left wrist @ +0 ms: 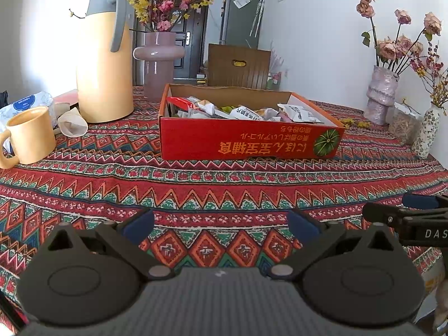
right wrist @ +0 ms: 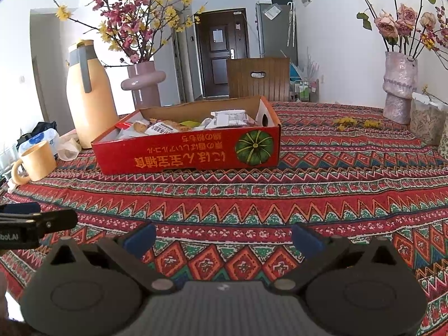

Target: Organize snacks

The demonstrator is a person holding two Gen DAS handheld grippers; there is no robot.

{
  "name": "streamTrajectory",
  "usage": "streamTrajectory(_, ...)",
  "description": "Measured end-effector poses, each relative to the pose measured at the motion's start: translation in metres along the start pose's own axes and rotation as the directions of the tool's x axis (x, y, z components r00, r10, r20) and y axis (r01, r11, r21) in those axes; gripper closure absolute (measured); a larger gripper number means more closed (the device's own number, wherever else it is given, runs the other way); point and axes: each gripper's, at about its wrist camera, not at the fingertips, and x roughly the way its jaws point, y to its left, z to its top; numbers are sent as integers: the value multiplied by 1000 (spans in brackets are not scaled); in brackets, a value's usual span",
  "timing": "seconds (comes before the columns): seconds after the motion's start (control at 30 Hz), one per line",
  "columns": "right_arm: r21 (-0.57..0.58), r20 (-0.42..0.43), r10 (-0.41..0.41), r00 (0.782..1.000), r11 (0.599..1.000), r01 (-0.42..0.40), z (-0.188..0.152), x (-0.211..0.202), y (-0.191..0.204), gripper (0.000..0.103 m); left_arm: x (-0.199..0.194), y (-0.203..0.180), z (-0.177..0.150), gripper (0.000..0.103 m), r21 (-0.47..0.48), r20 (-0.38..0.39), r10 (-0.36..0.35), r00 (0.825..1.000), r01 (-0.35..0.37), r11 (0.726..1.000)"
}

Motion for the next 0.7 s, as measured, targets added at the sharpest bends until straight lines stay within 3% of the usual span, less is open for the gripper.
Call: streamTrajectory(0.7,-2,4,-1,1000,1000,1,1,-1,-2,0,0,0,0,0,0,1,3,1000,-3,1000)
